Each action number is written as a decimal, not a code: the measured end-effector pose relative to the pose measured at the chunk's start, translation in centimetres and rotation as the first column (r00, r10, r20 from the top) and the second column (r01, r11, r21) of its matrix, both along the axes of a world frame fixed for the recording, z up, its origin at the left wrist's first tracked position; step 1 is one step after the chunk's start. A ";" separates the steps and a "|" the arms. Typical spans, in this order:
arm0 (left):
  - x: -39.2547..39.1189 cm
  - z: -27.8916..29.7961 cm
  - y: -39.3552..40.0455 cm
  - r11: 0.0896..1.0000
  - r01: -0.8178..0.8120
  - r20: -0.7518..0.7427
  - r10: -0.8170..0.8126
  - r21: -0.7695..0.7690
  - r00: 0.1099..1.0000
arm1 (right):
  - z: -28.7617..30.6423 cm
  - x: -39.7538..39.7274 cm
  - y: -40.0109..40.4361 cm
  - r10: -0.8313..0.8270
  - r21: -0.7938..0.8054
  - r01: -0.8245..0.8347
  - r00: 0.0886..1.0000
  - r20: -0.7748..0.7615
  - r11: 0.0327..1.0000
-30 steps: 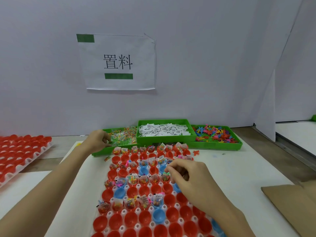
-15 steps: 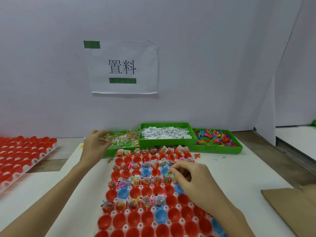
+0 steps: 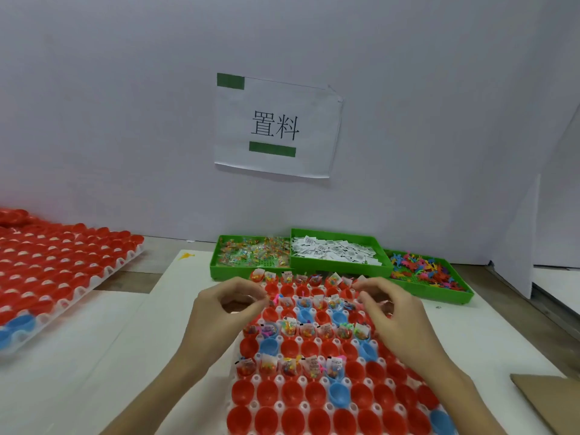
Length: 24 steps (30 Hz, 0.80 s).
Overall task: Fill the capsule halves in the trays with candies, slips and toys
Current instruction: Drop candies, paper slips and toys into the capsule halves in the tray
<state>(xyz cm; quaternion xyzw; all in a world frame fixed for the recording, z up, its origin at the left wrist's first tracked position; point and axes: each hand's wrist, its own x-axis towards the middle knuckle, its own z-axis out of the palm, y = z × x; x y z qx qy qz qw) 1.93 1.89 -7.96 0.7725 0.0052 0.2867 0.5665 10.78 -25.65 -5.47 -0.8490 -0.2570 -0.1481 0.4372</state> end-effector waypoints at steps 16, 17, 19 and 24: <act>-0.5 -0.1 0.2 0.999 0.040 0.036 -0.040 -0.007 0.999 | 2.6 16.3 5.9 -0.267 -0.545 0.125 0.945 -0.188 0.829; -0.5 -0.1 0.1 0.999 0.045 0.032 -0.045 -0.001 0.998 | 2.6 16.7 6.1 -0.285 -0.553 0.127 0.935 -0.209 0.824; -0.5 -0.1 0.1 0.999 0.050 0.026 -0.050 0.015 0.998 | 2.8 17.2 6.5 -0.321 -0.587 0.127 0.917 -0.238 0.800; -0.5 -0.3 -0.2 0.997 0.070 0.011 -0.070 0.022 0.997 | 3.0 18.4 6.6 -0.348 -0.601 0.104 0.886 -0.305 0.793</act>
